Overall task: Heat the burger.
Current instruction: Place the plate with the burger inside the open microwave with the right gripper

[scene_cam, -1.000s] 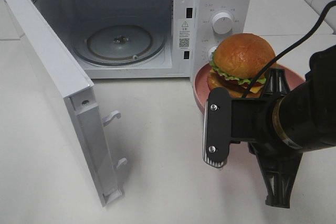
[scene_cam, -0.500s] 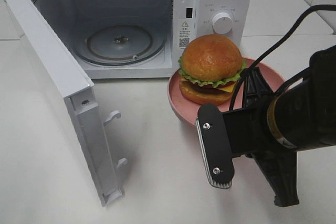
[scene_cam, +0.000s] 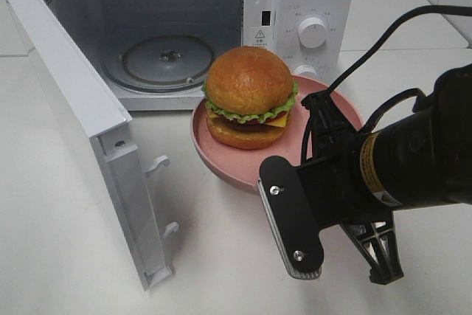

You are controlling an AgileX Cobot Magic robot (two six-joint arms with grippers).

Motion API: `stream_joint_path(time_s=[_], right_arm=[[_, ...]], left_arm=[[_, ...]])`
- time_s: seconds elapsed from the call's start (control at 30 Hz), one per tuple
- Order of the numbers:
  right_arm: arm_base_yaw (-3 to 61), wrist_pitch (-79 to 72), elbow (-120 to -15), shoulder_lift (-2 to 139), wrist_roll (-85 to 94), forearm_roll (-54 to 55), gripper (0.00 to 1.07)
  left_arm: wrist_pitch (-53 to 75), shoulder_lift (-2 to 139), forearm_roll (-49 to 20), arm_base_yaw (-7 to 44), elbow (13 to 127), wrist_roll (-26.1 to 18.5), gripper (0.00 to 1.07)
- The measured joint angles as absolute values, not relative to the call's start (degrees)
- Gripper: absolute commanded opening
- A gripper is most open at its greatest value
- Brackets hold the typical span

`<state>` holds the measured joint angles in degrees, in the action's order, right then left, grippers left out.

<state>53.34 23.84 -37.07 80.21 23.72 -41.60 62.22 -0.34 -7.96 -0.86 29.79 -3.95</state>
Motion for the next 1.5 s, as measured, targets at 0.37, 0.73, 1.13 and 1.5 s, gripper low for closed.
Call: stream_joint_path(time_s=[0.37, 0.73, 1.13, 1.5], right_arm=[[52.2, 22.8, -37.1, 80.2, 36.5, -38.5, 0.0], [43.9, 19.7, -37.1, 80.2, 63.3, -22.0, 0.0], [37.2, 18.1, -37.1, 80.2, 96.0, -0.5, 0.0], [37.2, 16.4, -37.1, 80.3, 97.6, -0.5, 0.0]], left_arm=[[62.2, -0.3, -8.0, -0.9, 29.8, -4.0, 0.86], [62.2, -0.3, -8.0, -0.9, 29.8, -4.0, 0.86], [62.2, -0.3, -8.0, -0.9, 29.8, -4.0, 0.86], [62.2, -0.3, -8.0, -0.9, 29.8, -4.0, 0.86]])
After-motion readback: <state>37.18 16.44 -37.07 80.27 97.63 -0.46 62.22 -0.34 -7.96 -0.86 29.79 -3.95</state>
